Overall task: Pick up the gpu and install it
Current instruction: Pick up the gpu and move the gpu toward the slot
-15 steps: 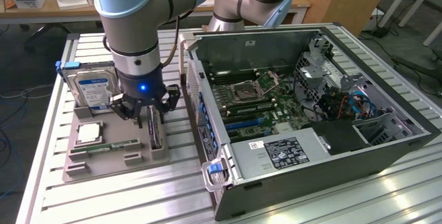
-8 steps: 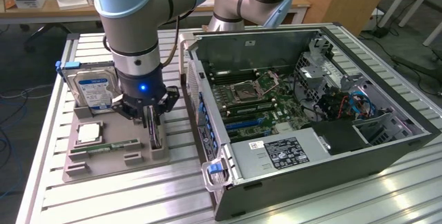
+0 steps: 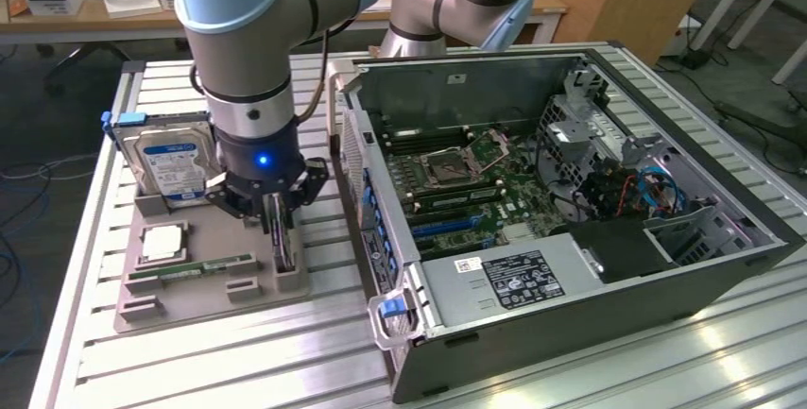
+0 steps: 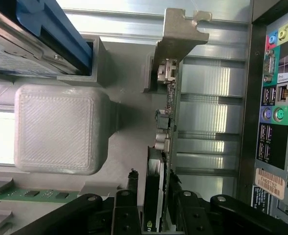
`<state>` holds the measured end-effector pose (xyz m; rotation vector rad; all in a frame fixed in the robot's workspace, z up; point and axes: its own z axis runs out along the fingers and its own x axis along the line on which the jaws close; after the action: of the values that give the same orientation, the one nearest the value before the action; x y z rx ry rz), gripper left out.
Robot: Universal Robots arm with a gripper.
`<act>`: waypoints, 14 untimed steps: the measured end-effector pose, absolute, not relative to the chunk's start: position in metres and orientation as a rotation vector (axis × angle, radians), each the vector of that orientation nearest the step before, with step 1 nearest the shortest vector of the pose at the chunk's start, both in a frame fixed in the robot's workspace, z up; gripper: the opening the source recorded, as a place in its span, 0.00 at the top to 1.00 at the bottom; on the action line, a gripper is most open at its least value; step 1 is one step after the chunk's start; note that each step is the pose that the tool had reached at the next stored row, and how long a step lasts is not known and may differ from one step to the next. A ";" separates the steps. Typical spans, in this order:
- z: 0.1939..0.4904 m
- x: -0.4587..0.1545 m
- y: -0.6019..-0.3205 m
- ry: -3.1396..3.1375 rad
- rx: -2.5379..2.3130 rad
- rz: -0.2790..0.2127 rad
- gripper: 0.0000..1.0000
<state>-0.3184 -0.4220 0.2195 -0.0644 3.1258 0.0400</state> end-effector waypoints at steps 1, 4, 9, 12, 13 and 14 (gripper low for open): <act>0.219 -0.318 -0.422 3.126 -0.064 0.040 0.64; 0.219 -0.316 -0.422 3.126 -0.064 0.040 0.64; 0.219 -0.316 -0.422 3.126 -0.064 0.040 0.64; 0.219 -0.317 -0.422 3.126 -0.064 0.040 0.64; 0.219 -0.317 -0.422 3.126 -0.064 0.040 0.64; 0.219 -0.317 -0.422 3.126 -0.064 0.040 0.64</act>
<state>-0.3172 -0.4220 0.2191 -0.0643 3.1257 0.0402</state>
